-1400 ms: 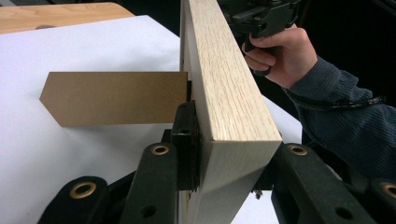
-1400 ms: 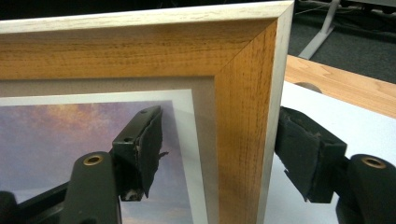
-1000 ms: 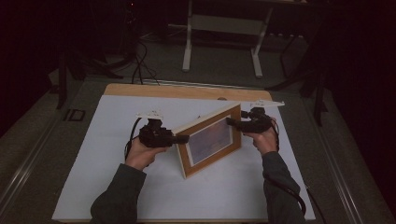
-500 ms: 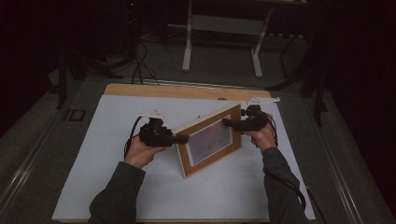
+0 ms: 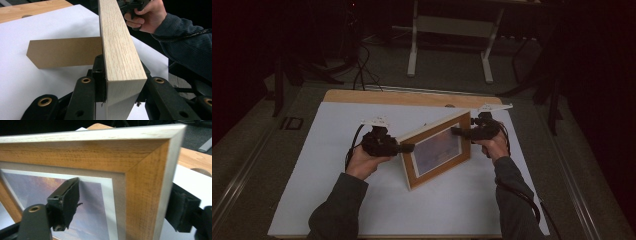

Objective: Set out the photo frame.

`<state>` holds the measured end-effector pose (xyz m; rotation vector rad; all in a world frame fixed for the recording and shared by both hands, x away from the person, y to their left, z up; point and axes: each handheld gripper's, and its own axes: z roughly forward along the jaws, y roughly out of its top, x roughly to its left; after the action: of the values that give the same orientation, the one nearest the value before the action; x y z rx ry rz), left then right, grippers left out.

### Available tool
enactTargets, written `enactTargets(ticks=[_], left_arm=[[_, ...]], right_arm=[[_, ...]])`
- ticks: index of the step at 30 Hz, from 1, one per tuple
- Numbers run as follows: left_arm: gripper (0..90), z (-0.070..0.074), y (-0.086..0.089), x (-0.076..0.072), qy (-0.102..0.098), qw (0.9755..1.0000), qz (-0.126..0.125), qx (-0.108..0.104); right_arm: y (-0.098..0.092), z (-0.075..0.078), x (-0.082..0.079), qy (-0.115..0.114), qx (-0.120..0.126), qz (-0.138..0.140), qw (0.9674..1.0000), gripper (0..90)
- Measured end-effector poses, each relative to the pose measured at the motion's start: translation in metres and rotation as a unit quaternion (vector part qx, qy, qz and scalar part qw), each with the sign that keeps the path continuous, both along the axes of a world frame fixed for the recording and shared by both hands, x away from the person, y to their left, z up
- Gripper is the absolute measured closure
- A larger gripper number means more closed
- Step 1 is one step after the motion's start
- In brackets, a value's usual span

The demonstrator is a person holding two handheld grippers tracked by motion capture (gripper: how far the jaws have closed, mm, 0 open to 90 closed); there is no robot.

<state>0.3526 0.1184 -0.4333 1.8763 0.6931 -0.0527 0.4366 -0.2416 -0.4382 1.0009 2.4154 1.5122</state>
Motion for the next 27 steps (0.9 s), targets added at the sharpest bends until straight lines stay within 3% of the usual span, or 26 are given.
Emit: enactTargets(ticks=[12,27], left_arm=[[73.7,0.002,-0.004,0.001,-0.007,0.9992,0.034,0.021],[75.4,0.001,0.0,0.003,-0.011,0.9987,0.045,0.021]], right_arm=[[-0.01,-0.001,-0.003,0.013,0.014,-0.008,0.9998,31.4],[-0.02,-0.004,-0.008,0.018,0.032,-0.014,0.9992,43.3]])
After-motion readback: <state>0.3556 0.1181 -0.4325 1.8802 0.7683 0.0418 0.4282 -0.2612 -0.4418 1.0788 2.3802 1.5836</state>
